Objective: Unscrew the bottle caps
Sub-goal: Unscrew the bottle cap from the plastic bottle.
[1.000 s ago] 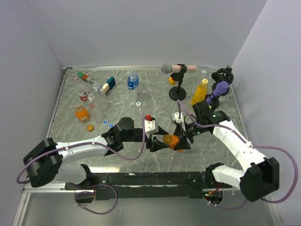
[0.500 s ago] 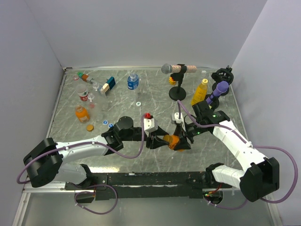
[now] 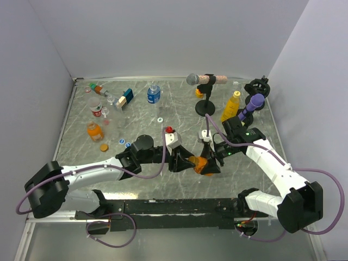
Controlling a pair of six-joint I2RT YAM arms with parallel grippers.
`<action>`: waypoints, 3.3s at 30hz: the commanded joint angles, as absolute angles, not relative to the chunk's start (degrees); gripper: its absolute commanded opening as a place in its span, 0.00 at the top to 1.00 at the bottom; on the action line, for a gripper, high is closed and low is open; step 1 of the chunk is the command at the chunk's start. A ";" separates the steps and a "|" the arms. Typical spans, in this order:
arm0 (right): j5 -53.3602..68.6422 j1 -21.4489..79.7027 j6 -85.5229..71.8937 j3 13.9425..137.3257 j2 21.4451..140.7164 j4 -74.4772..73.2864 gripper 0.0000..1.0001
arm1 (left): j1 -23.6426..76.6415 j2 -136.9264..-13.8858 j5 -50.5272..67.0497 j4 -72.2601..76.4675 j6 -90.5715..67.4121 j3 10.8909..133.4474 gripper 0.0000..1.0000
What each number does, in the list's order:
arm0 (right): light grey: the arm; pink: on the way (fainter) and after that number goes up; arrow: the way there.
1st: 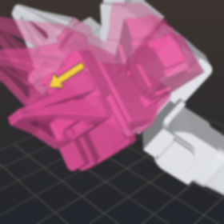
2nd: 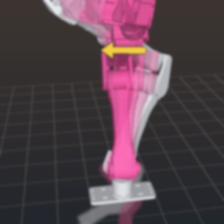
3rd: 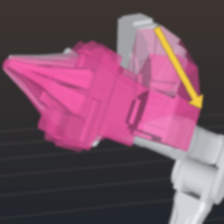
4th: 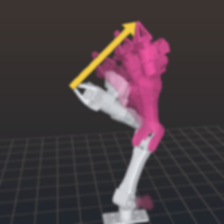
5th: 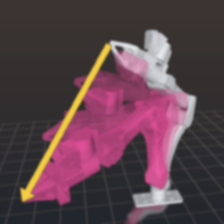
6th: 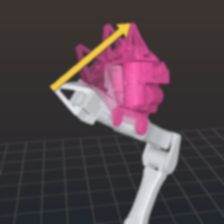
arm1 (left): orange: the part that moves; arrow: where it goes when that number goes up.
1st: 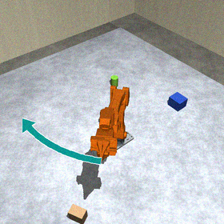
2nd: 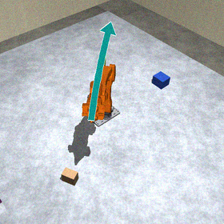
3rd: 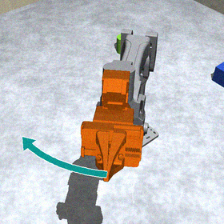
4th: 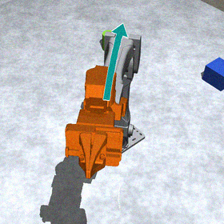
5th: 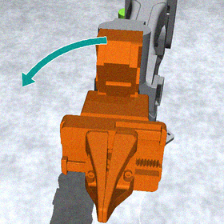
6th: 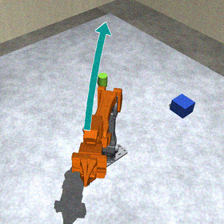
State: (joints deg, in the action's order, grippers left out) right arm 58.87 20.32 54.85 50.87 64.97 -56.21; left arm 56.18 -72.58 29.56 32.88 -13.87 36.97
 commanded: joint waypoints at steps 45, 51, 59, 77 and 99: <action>59.94 20.21 56.51 51.59 64.25 -55.02 0.92 | 63.19 -49.57 12.75 24.17 -22.64 25.14 0.03; 59.59 20.21 56.43 51.33 64.25 -54.84 0.92 | 63.19 -51.93 12.12 30.31 -1.60 22.59 0.03; 59.68 20.21 56.69 51.42 65.04 -55.02 0.92 | 58.37 -63.01 22.83 37.78 3.79 28.03 0.03; 59.06 20.30 56.51 51.33 65.13 -54.93 0.92 | 53.70 -76.02 40.95 40.52 0.44 37.17 0.36; 58.80 20.21 56.34 51.42 65.48 -54.76 0.92 | 56.68 -73.65 27.63 27.55 -27.04 42.17 0.97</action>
